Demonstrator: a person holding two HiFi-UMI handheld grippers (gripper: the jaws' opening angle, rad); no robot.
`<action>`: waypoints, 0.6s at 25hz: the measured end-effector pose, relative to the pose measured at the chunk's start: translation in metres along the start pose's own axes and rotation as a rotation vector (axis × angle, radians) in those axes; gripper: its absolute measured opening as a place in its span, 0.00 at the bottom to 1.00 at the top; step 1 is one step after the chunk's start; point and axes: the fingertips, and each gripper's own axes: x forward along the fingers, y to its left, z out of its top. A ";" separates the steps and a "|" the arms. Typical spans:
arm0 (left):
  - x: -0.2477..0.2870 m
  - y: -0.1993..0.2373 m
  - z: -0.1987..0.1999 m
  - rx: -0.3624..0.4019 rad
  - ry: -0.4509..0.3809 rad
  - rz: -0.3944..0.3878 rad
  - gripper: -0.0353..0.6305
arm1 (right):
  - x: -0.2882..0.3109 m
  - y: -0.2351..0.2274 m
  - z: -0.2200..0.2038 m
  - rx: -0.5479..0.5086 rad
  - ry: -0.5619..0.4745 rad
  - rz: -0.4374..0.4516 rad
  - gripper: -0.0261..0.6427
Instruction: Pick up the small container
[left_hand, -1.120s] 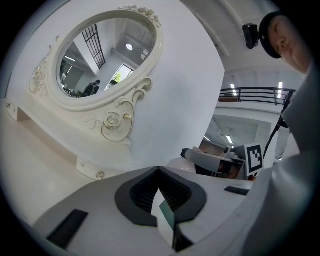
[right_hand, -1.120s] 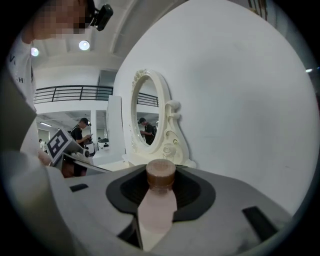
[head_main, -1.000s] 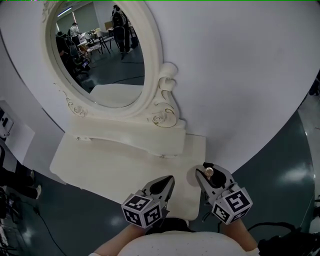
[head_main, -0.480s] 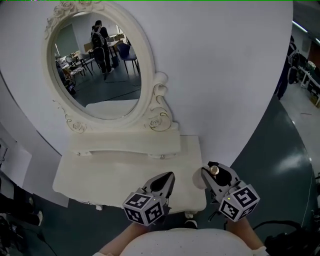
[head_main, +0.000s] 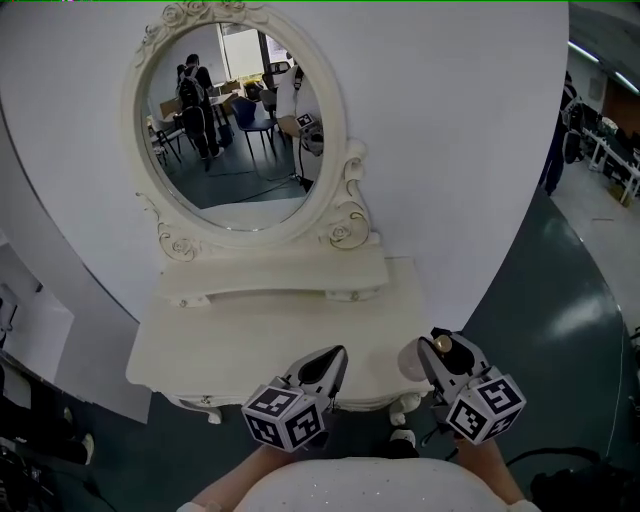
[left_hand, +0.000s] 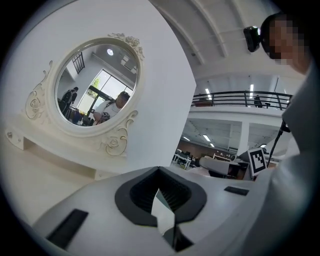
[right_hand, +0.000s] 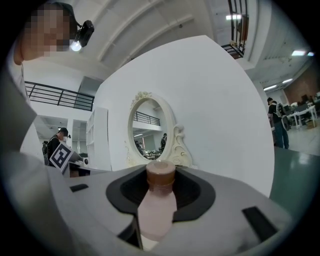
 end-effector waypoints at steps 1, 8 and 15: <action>-0.006 0.001 -0.004 0.002 0.017 -0.001 0.05 | -0.003 0.007 -0.003 0.004 0.002 -0.005 0.23; -0.035 0.006 -0.023 -0.013 0.068 -0.022 0.06 | -0.020 0.032 -0.022 0.015 0.012 -0.065 0.23; -0.038 0.004 -0.039 -0.047 0.081 -0.045 0.05 | -0.034 0.030 -0.033 0.023 0.027 -0.101 0.23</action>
